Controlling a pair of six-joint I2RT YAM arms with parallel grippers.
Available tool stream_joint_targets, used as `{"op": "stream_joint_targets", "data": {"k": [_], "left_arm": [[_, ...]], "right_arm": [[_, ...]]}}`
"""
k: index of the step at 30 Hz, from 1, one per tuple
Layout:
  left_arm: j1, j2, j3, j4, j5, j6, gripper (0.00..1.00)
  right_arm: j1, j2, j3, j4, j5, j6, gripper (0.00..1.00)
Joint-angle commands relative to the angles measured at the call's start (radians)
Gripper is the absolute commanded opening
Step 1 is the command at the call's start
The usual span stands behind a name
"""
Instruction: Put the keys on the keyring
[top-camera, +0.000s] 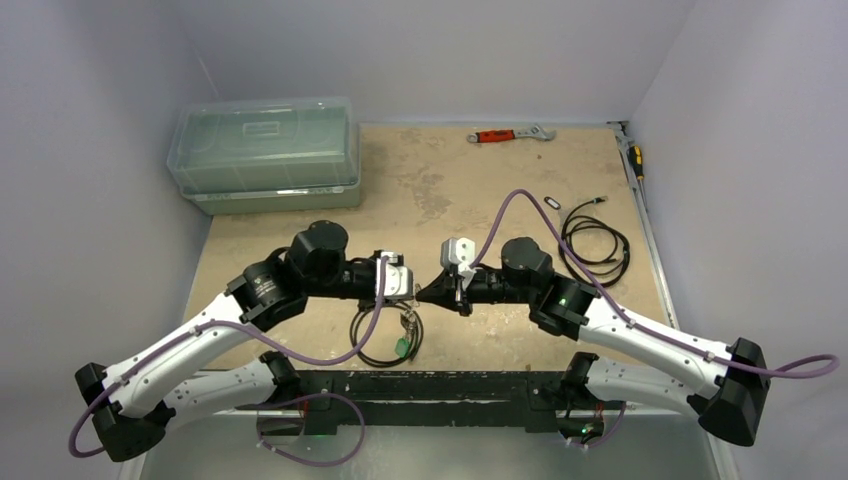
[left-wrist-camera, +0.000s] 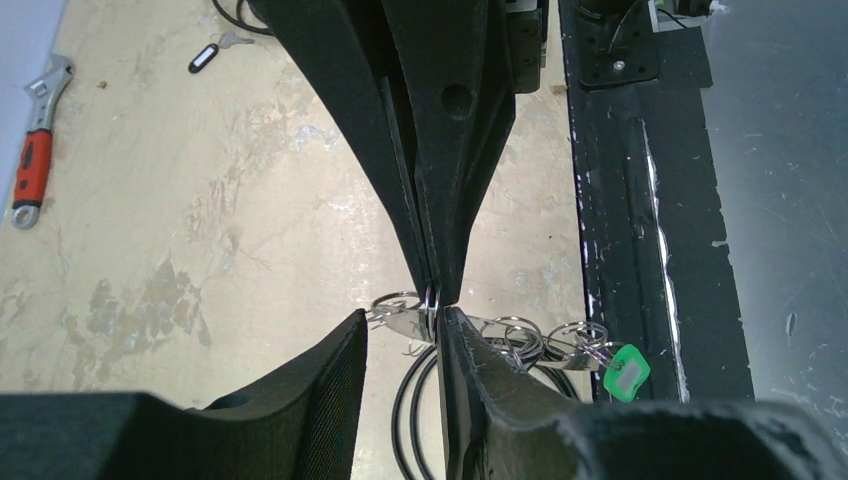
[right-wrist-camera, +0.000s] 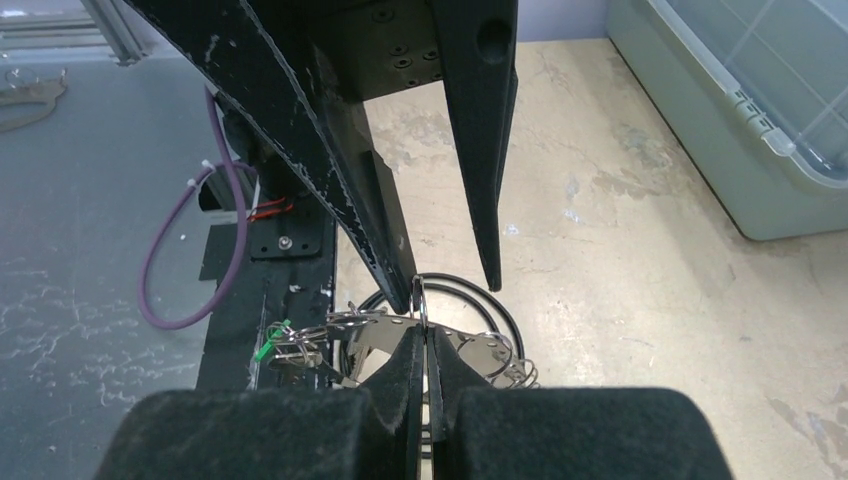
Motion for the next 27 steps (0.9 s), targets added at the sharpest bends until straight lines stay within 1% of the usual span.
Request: {"op": "stream_joint_targets", "data": {"k": [1,5,9,10,11,12,18,19,20,22,23,25,27], "left_arm": [[-0.005,0.026,0.049,-0.014,0.028,0.036,0.31],[-0.005,0.036,0.047,-0.015,0.022,0.049,0.3],[-0.004,0.048,0.046,-0.013,0.026,0.056,0.22],[-0.005,0.05,0.046,-0.012,0.03,0.059,0.18],[-0.005,0.053,0.046,-0.015,0.035,0.064,0.11],[-0.005,0.057,0.047,-0.019,0.041,0.07,0.01],[-0.005,0.043,0.029,-0.002,0.041,0.086,0.0],[-0.004,0.03,0.021,0.018,0.038,0.081,0.0],[-0.005,0.014,0.008,0.046,0.038,0.072,0.0],[-0.005,-0.022,-0.026,0.108,0.05,0.047,0.0],[-0.005,-0.04,-0.044,0.138,0.054,0.033,0.0],[-0.004,-0.079,-0.086,0.212,0.06,0.001,0.0],[-0.005,-0.118,-0.124,0.276,0.066,-0.032,0.0]], "right_arm": [[0.012,-0.001,0.057,0.025,0.026,-0.021,0.0],[0.016,0.001,0.058,0.02,0.03,-0.024,0.0],[0.02,0.008,0.06,0.017,0.031,-0.028,0.0],[0.021,0.01,0.06,0.016,0.031,-0.028,0.0],[0.021,0.012,0.061,0.016,0.032,-0.03,0.0],[0.023,0.013,0.061,0.015,0.033,-0.031,0.0],[0.024,0.006,0.049,0.025,0.054,-0.032,0.0],[0.024,0.002,0.045,0.032,0.061,-0.029,0.01],[0.024,-0.004,0.039,0.04,0.07,-0.027,0.06],[0.024,-0.02,0.026,0.055,0.08,-0.026,0.2],[0.024,-0.031,0.018,0.065,0.086,-0.024,0.25],[0.024,-0.059,0.002,0.086,0.088,-0.021,0.29],[0.024,-0.086,-0.016,0.117,0.075,-0.01,0.3]]}}
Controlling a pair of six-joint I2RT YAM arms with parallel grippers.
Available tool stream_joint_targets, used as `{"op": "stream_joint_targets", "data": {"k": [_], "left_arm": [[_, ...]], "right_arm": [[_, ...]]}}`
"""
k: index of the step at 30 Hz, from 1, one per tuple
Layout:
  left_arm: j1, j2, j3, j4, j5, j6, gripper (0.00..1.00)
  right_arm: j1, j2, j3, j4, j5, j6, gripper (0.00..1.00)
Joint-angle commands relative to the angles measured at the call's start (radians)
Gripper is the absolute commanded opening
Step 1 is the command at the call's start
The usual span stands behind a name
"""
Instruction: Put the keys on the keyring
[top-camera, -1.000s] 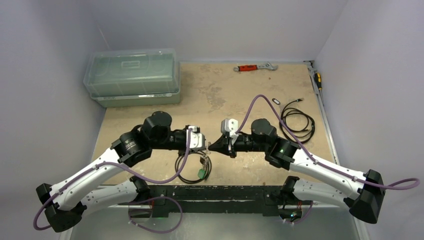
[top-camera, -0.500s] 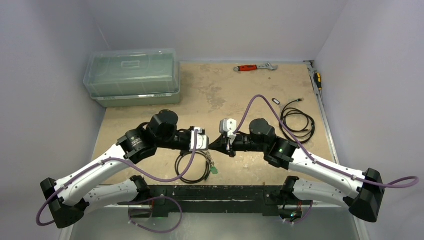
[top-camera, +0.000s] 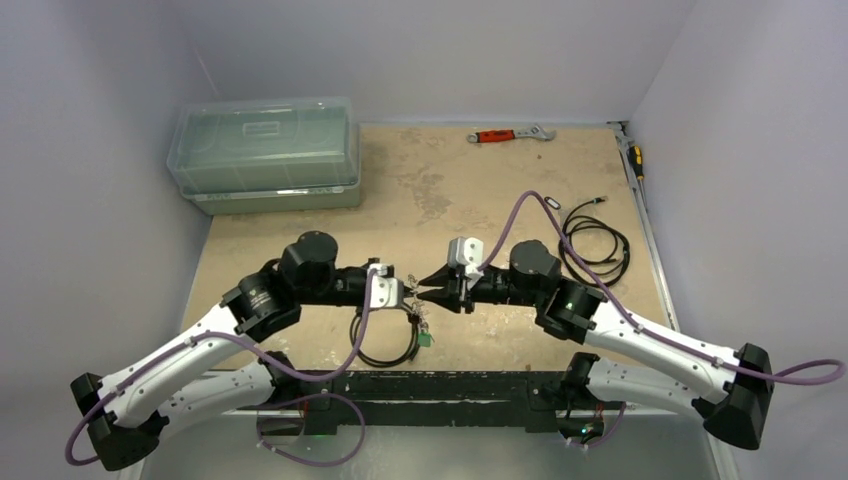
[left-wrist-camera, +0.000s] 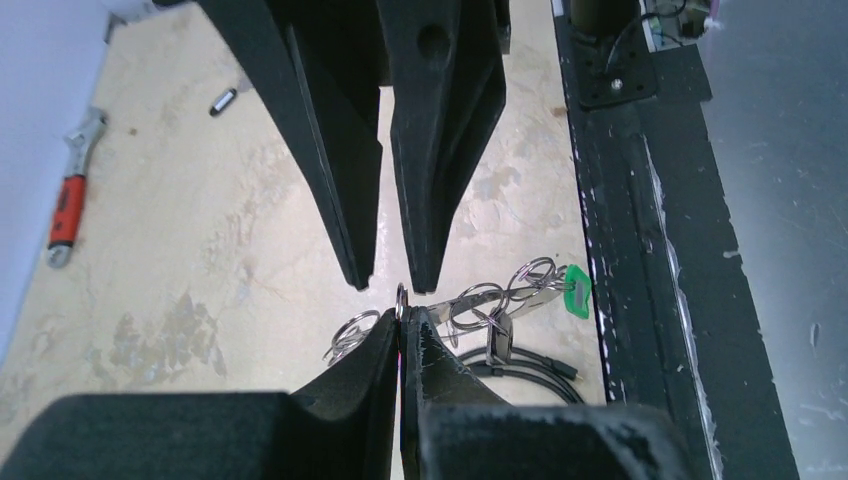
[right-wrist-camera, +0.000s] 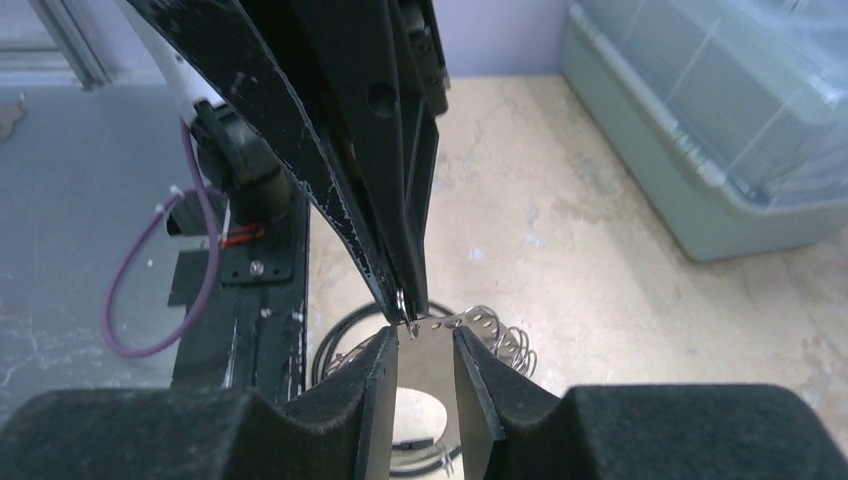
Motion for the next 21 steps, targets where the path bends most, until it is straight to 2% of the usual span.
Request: {"op": "stream_joint_targets", "data": {"k": [1,5,15,21], "left_arm": [[-0.003,-0.089,-0.068,0.231,0.038,-0.071,0.0],[-0.003,-0.169,-0.154,0.374,0.047,-0.135,0.0],[-0.003,-0.271,-0.309,0.726,0.016,-0.337,0.0],[-0.002,-0.288,-0.348,0.787,0.05,-0.353,0.0]], "right_arm": [[0.007,-0.078,-0.03,0.118,-0.005,0.022,0.3],[0.007,-0.123,-0.059,0.17,-0.028,0.041,0.31],[0.007,-0.105,-0.062,0.201,-0.081,0.056,0.3],[0.007,-0.109,-0.055,0.217,-0.099,0.059,0.3]]}}
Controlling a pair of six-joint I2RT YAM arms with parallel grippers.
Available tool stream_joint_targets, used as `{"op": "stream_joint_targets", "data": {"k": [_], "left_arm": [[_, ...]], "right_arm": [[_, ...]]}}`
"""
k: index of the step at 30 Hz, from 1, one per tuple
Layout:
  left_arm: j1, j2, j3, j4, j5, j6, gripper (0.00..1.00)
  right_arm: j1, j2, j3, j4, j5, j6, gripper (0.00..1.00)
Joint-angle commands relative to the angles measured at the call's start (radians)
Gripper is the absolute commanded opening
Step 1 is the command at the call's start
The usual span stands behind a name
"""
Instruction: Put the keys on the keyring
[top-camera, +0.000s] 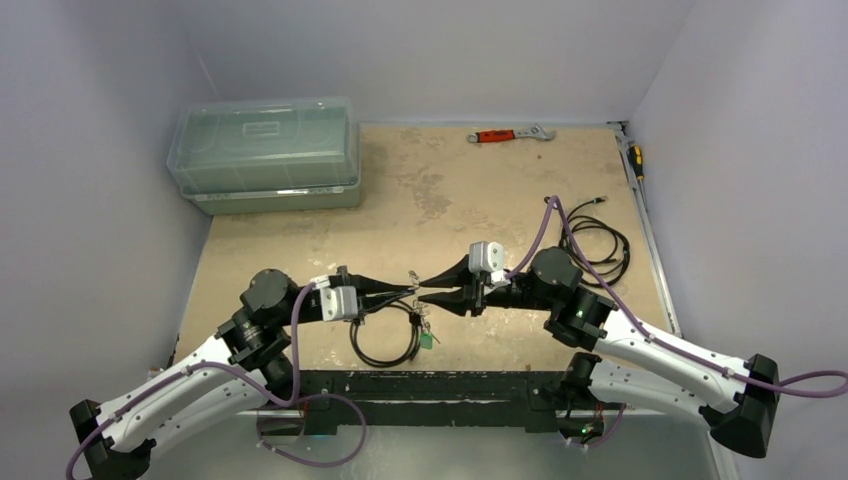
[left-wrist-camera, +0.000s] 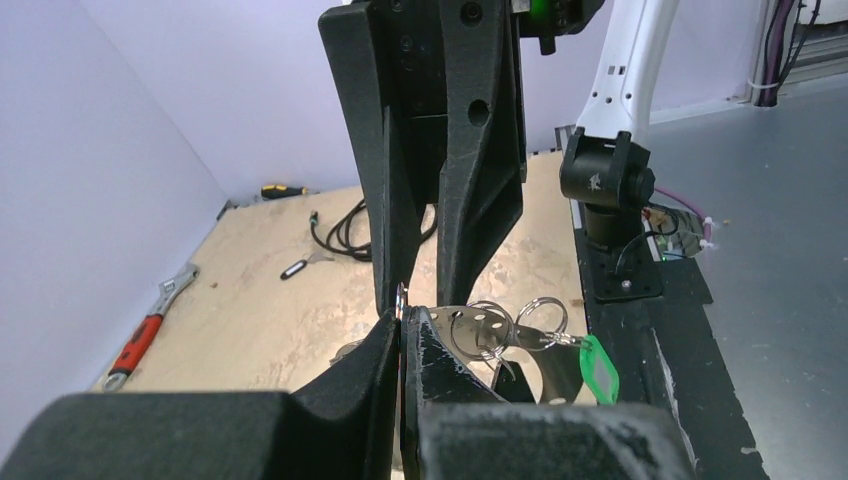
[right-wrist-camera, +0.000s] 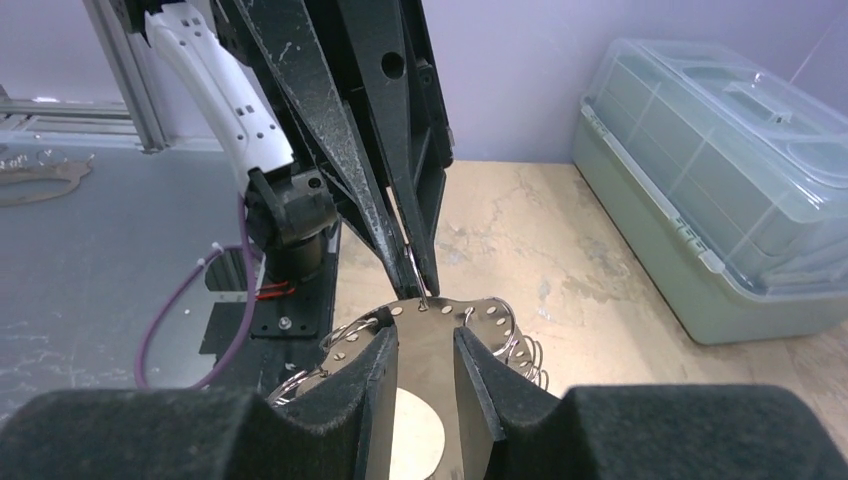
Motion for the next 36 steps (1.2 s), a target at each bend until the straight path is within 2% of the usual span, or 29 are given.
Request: {"op": "stream_joint_targets", "data": {"k": [1,13,36], "left_arm": [[-0.003,-0.016,-0.017,0.162,0.032,-0.051,0.0],[-0.003,-0.019,-0.027,0.169,0.065,-0.052,0.0],[-0.003,0.02,-0.018,0.161,0.104,-0.049,0.0]], "right_arm": [[0.004,-0.008,-0.001,0.064,-0.04,0.013,0.29],[0.004,-0.007,0.032,0.072,-0.086,0.013,0.29],[0.004,-0.03,0.039,0.077,-0.07,0.007,0.28]]}}
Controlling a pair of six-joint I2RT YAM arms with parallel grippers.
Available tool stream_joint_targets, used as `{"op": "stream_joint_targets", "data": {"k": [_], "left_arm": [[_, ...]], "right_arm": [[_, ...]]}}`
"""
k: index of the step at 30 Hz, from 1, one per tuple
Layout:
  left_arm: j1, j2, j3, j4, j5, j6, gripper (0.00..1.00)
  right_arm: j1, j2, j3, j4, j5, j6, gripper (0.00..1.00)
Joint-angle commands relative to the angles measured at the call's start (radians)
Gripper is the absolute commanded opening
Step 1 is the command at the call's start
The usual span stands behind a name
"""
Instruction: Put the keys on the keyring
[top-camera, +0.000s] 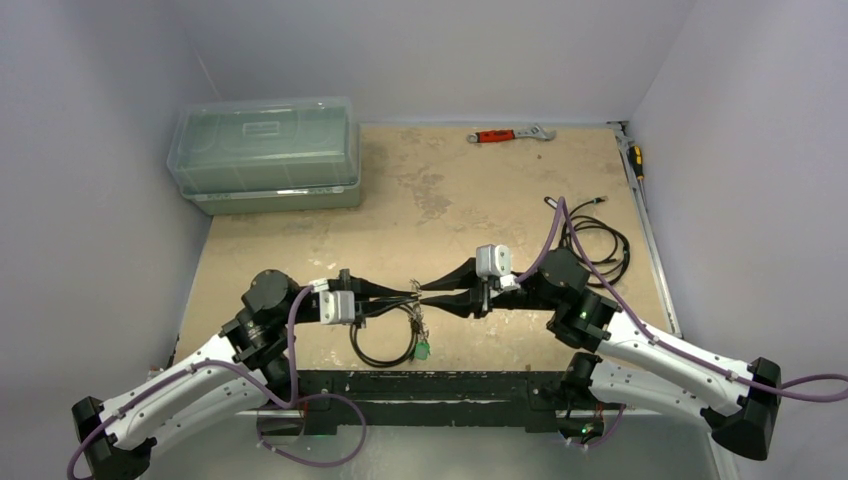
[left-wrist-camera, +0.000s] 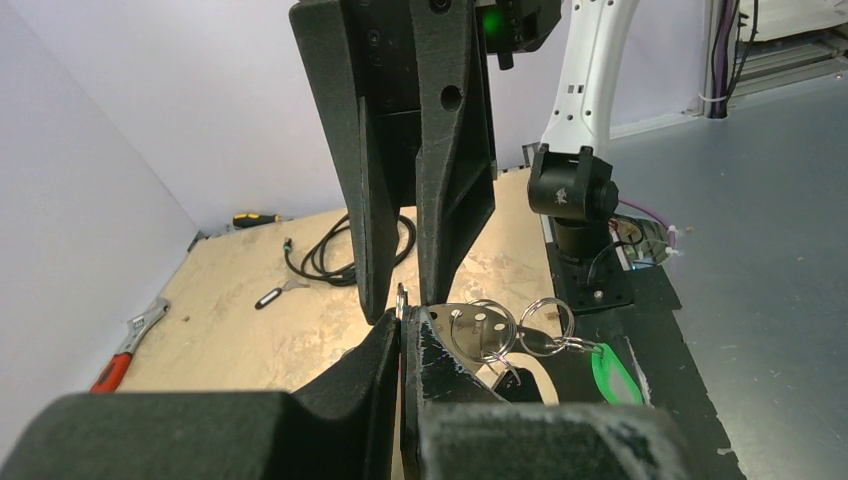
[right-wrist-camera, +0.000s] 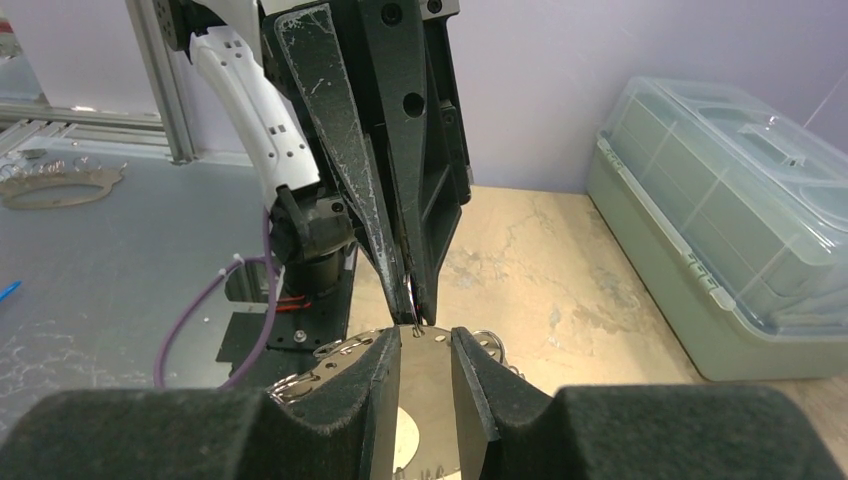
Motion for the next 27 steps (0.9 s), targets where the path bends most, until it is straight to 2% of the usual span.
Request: {"op": "stream_joint_targets", "data": {"k": [1,8,18,22,23,27], "left_arm": [[-0.003,0.008,0.008,0.064,0.024,-0.013,0.0],[-0.003,0.025,0.011,0.063,0.03,-0.014,0.0],[-0.002,0.054,0.012,0.075,0.035,-0.024,0.0],[-0.003,0.065,0.018,0.054,0.01,-0.021,0.0],[-0.003,0.063,0.022,0.037,-0.004,-0.015,0.04],[-0.002,0.033,0.029,-0.022,-0.051,0.007,0.33]], "right_arm": [[0.004,-0.006,0.04,0.043,-0.008,0.002,0.28],[0.004,0.002,0.043,0.047,-0.023,0.001,0.22],[0.004,0.02,0.047,0.054,-0.054,-0.008,0.0],[0.004,0.022,0.042,0.072,-0.066,-0.007,0.0],[0.004,0.021,0.041,0.074,-0.064,-0.005,0.0],[0.004,0.012,0.037,0.061,-0.027,-0.004,0.0]]}}
